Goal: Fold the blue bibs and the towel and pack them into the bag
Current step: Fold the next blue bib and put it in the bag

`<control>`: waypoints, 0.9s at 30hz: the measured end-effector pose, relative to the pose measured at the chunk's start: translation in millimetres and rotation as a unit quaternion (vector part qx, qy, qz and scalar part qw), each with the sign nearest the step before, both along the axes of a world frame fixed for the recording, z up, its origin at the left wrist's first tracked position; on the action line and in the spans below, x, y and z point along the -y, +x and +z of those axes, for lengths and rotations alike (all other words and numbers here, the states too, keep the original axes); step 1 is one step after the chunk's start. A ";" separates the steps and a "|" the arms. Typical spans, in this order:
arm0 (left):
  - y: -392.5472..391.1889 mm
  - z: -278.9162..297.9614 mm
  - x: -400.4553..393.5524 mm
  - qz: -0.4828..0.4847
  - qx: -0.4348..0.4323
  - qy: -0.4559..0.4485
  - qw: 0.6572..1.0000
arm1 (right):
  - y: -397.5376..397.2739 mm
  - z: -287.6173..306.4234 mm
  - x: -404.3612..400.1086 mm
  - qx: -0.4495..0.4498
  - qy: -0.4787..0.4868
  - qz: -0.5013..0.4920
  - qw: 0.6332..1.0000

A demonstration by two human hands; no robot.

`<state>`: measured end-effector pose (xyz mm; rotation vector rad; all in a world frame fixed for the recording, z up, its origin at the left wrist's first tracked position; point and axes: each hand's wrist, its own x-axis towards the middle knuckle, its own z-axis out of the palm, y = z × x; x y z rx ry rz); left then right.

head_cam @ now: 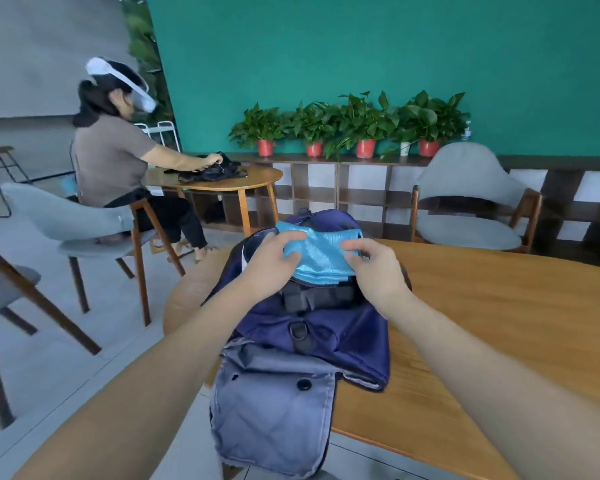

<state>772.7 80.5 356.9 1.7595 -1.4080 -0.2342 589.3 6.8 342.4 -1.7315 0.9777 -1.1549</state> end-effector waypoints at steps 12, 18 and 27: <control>54.8 -68.9 68.9 -0.077 0.089 0.306 0.945 | 34.7 -56.1 43.7 -0.365 0.065 0.060 0.927; 51.4 -74.1 60.3 -0.024 0.258 0.417 0.871 | 23.9 -68.6 42.3 -0.472 0.055 0.093 0.875; 73.0 -50.4 29.8 0.025 0.346 0.240 0.907 | -15.6 -45.3 32.8 -0.629 -0.240 0.053 0.737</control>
